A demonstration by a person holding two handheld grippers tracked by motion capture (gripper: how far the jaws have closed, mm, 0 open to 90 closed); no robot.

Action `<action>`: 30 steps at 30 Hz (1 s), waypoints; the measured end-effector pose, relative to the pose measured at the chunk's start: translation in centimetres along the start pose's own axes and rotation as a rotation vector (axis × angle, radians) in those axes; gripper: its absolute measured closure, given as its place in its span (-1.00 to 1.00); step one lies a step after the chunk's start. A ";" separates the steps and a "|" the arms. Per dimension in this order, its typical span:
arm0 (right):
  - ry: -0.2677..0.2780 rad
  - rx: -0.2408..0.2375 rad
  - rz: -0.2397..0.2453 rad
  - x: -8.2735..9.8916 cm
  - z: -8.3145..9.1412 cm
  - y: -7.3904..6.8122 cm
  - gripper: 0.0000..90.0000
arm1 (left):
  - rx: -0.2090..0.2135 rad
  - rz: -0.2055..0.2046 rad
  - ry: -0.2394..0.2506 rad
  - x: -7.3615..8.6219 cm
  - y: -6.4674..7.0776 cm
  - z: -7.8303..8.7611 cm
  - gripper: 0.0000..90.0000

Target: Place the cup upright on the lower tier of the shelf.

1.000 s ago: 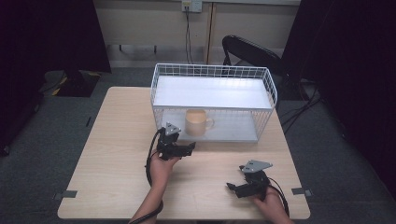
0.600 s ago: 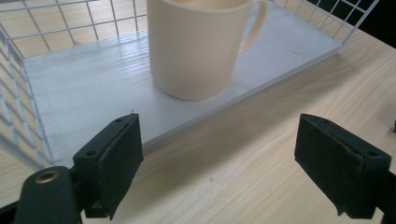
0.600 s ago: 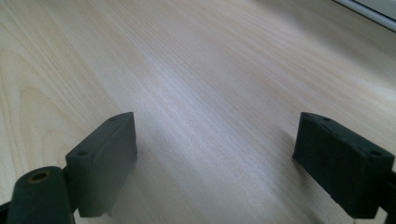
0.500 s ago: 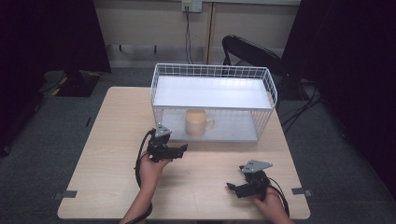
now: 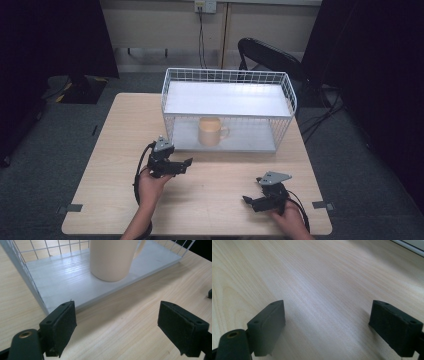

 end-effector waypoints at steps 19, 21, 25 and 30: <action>0.000 0.000 0.000 0.0 0.0 0.0 -0.72 | -0.012 0.035 -0.004 2.5 -2.1 1.8 -0.66; 0.000 0.000 0.000 0.0 0.0 0.0 -0.72 | -0.018 0.037 -0.006 2.8 -2.4 2.1 -0.66; 0.000 0.000 0.000 0.0 0.0 0.0 -0.72 | -0.020 0.052 -0.015 3.3 -2.8 2.3 -0.66; 0.000 0.000 -0.001 0.0 0.0 0.0 -0.72 | -0.030 0.061 -0.018 4.1 -3.2 2.6 -0.66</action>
Point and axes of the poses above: each handheld gripper's, and its own axes: z roughly backward along the jaws, x roughly out of its underside, y roughly to its right, the point moved 7 cm from there along -z, roughly forward along the jaws, and after that the axes turned 3 degrees about y, right-handed, at the moved point
